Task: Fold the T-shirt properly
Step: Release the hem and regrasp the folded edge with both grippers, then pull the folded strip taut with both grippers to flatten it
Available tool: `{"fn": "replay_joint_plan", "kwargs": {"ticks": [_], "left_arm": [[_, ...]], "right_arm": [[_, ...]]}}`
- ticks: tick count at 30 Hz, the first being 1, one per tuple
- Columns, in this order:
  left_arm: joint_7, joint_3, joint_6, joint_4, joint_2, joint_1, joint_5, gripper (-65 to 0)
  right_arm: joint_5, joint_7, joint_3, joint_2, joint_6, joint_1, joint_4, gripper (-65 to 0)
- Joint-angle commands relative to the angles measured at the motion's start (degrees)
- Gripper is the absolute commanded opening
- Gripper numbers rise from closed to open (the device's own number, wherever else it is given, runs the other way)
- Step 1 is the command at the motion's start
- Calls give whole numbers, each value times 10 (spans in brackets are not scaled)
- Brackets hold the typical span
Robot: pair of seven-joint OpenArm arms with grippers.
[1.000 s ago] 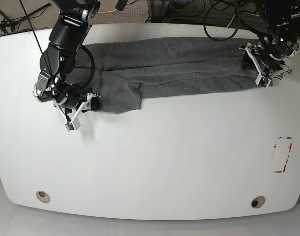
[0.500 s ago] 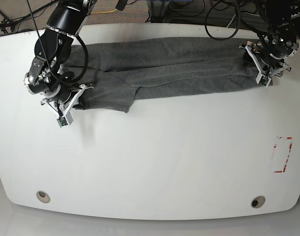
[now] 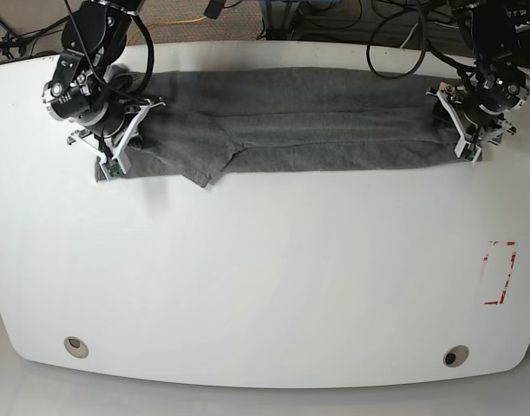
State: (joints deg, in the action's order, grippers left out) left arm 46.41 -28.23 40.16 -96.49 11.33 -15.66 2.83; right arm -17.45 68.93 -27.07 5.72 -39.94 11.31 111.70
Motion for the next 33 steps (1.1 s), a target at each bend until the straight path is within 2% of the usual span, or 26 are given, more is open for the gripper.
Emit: {"fn": "replay_joint_plan", "kwargs": {"ticks": [1, 5, 7, 10, 13, 16, 19, 22, 26, 30, 33], "left_arm": [[10, -3, -2, 0, 12, -5, -20, -254], [10, -2, -2, 4, 17, -4, -18, -254], [10, -2, -2, 4, 17, -4, -17, -254], [10, -2, -2, -1, 17, 1, -16, -254], [14, -3, -2, -1, 16, 12, -15, -254], [14, -4, -2, -24, 15, 13, -15, -254], [15, -3, -2, -66, 10, 13, -2, -251], [22, -22, -2, -86, 5, 13, 73, -250], [84, -70, -2, -87, 5, 30, 184, -249], [176, -143, -2, -74, 5, 59, 276, -249], [223, -197, -2, -37, 6, 74, 329, -247]], "right_arm": [[-4, -12, -21, 8, -1, 5, 10, -650], [-4, -12, -48, 8, -1, 18, 10, -650], [-4, -12, -59, 8, -1, 28, 10, -615], [-3, -12, -75, 9, -1, 38, 10, -488], [-3, -12, -97, 7, -1, 43, 10, -323], [-15, -12, -118, 4, -1, 42, 14, -208], [-89, -10, -139, 5, -1, 46, 21, -200], [-195, -9, -149, 7, -1, 61, 19, -206], [-287, 1, -139, 7, -1, 67, 17, -206], [-336, 40, -107, 6, -1, 63, -13, -206], [-344, 40, -89, 3, -1, 61, -50, -206]]}}
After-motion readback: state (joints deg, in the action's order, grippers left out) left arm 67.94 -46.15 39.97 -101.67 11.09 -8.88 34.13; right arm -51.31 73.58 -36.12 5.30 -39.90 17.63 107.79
